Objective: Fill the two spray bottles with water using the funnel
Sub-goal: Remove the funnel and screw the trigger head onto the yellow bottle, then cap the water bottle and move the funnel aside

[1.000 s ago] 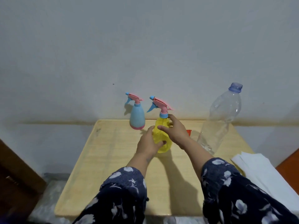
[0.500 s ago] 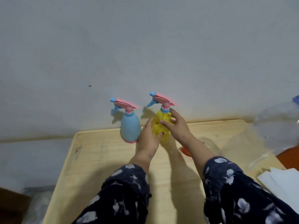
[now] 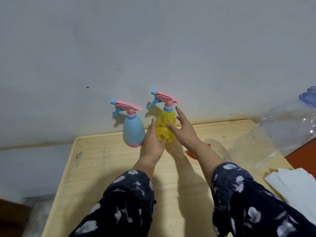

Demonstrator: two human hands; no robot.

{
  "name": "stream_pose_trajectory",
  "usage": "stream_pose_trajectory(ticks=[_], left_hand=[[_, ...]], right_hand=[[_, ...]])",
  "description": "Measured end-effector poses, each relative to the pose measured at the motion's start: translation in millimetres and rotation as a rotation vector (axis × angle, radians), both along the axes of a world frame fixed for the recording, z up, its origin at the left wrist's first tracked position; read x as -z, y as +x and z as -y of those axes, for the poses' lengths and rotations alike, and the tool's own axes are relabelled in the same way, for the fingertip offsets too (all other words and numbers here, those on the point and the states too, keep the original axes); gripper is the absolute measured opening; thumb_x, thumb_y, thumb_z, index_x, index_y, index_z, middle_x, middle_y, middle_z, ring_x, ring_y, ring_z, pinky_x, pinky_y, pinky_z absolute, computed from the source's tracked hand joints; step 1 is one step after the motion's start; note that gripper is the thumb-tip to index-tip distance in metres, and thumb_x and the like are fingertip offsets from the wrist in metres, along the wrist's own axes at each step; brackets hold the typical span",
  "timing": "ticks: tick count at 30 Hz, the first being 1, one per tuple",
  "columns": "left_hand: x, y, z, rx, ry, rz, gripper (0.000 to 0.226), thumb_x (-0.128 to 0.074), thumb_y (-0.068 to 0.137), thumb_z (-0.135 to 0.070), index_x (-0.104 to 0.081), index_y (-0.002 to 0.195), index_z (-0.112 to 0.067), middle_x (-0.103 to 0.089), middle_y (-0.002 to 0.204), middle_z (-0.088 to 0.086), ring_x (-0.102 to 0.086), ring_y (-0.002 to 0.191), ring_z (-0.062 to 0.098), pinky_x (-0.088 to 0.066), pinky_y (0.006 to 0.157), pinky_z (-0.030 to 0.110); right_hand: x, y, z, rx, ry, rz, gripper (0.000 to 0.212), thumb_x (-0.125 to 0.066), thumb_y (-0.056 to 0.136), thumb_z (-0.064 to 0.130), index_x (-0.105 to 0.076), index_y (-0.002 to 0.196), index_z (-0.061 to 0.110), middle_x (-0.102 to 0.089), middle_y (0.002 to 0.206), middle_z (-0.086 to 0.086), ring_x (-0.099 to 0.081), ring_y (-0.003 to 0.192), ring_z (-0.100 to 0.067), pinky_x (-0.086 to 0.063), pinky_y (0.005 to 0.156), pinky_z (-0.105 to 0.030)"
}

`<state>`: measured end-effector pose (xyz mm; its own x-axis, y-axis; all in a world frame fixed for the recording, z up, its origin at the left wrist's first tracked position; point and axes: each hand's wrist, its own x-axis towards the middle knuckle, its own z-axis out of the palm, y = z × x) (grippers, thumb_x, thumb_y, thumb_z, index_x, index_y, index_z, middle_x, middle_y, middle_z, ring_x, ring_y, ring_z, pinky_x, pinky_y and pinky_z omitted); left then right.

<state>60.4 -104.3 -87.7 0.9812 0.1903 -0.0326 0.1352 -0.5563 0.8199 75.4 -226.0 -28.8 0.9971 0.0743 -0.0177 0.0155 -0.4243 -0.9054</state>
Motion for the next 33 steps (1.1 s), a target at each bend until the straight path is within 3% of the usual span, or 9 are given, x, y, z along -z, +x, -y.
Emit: stream_pose_trajectory(ticks=[3,9,12,14,16,18,22,26,33], left_hand=[[-12.3,-16.9,5.4,-0.014,0.064,0.005,0.077,-0.064,0.089,-0.017,-0.02,0.152,-0.023,-0.035,0.151,0.002,-0.039,0.136,0.023,-0.035,0.106,0.034],[-34.1,-58.8,32.3,0.003,0.12,0.028,0.035,-0.054,0.094,-0.017,-0.054,0.129,-0.021,-0.047,0.139,0.001,-0.055,0.115,0.023,-0.045,0.095,0.033],[-47.2,-77.7,58.2,0.019,0.121,0.077,0.03,-0.05,0.097,-0.023,-0.056,0.126,-0.019,-0.05,0.135,0.003,-0.054,0.115,0.023,-0.041,0.091,0.028],[-57.2,-88.3,82.1,0.051,0.083,0.115,0.03,-0.049,0.098,-0.028,-0.056,0.126,-0.019,-0.051,0.134,0.003,-0.052,0.118,0.022,-0.04,0.091,0.027],[-66.5,-96.6,109.7,0.079,0.008,0.155,0.033,-0.049,0.098,-0.033,-0.054,0.128,-0.019,-0.052,0.134,0.001,-0.052,0.12,0.021,-0.042,0.099,0.033],[-76.0,-104.7,138.3,0.086,-0.067,0.188,0.038,-0.048,0.098,-0.036,-0.051,0.131,-0.018,-0.051,0.136,0.0,-0.051,0.122,0.02,-0.042,0.103,0.039],[-93.8,-117.0,181.3,0.09,-0.196,0.271,0.053,-0.047,0.096,-0.048,-0.037,0.142,-0.023,-0.045,0.142,-0.002,-0.046,0.128,0.018,-0.038,0.108,0.044],[-111.5,-120.7,204.3,0.112,-0.225,0.272,0.089,-0.062,0.082,-0.06,-0.011,0.15,-0.033,-0.033,0.152,-0.006,-0.036,0.136,0.014,-0.034,0.108,0.037],[-114.7,-112.0,217.5,0.087,-0.137,0.285,0.093,-0.073,0.082,-0.042,-0.01,0.151,-0.032,-0.047,0.143,0.001,-0.049,0.128,0.02,-0.037,0.09,0.027]], right_hand=[[-6.9,-19.0,10.6,0.012,-0.088,-0.043,0.063,-0.054,0.094,0.02,-0.025,0.15,0.024,-0.036,0.151,-0.001,-0.035,0.138,-0.017,-0.032,0.107,-0.03],[-18.4,-84.1,52.3,-0.026,-0.18,-0.192,0.059,-0.038,0.089,-0.002,-0.035,0.144,0.021,-0.053,0.128,-0.003,-0.054,0.104,-0.02,-0.046,0.073,-0.024],[-21.5,-122.4,82.6,-0.065,-0.197,-0.212,0.048,-0.039,0.093,-0.005,-0.04,0.139,0.009,-0.053,0.115,-0.001,-0.051,0.097,-0.01,-0.04,0.059,-0.002],[-22.1,-142.9,107.5,-0.104,-0.267,-0.227,0.045,-0.038,0.092,-0.007,-0.044,0.134,0.007,-0.054,0.111,-0.004,-0.052,0.084,-0.004,-0.036,0.049,0.001],[-19.9,-157.8,133.6,-0.112,-0.362,-0.23,0.042,-0.039,0.09,-0.004,-0.052,0.128,0.01,-0.059,0.108,-0.008,-0.059,0.085,-0.005,-0.04,0.06,-0.004],[-13.8,-168.3,161.3,-0.102,-0.476,-0.225,0.04,-0.042,0.089,0.003,-0.057,0.123,0.015,-0.062,0.117,-0.009,-0.059,0.107,-0.021,-0.043,0.081,-0.02],[1.4,-180.1,212.6,-0.133,-0.772,-0.241,0.039,-0.043,0.09,0.013,-0.056,0.123,0.029,-0.054,0.123,-0.009,-0.053,0.111,-0.029,-0.044,0.086,-0.033],[25.5,-190.1,238.4,-0.133,-0.921,-0.3,0.036,-0.044,0.095,0.038,-0.048,0.132,0.038,-0.043,0.129,-0.008,-0.049,0.115,-0.031,-0.043,0.095,-0.039],[50.6,-202.0,246.6,-0.043,-0.791,-0.268,0.029,-0.046,0.092,0.014,-0.063,0.116,0.018,-0.052,0.12,-0.008,-0.056,0.104,-0.028,-0.045,0.087,-0.032]])
